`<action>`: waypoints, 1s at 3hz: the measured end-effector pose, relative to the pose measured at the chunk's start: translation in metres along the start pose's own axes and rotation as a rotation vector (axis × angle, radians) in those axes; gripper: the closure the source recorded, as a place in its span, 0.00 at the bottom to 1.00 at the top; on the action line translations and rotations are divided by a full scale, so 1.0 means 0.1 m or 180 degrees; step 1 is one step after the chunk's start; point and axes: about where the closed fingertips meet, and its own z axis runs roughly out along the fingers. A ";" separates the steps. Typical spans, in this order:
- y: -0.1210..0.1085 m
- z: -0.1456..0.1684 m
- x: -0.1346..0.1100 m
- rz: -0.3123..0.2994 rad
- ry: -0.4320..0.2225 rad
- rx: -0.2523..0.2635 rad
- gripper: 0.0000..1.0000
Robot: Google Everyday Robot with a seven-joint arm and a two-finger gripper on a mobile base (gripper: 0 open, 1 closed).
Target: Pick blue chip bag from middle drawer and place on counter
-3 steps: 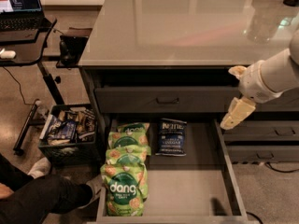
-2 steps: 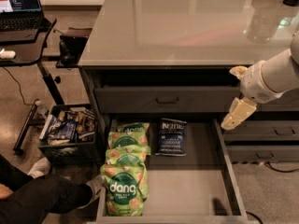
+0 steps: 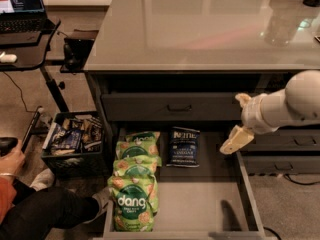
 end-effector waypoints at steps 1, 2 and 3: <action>0.07 0.57 0.24 0.0166 -0.0161 -0.0015 0.00; 0.09 1.05 0.41 0.0223 -0.0278 -0.0085 0.00; 0.14 1.53 0.57 0.0260 -0.0351 -0.0195 0.00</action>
Offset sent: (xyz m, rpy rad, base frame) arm 0.0506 0.0125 -0.1642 0.1671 0.0220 -0.0139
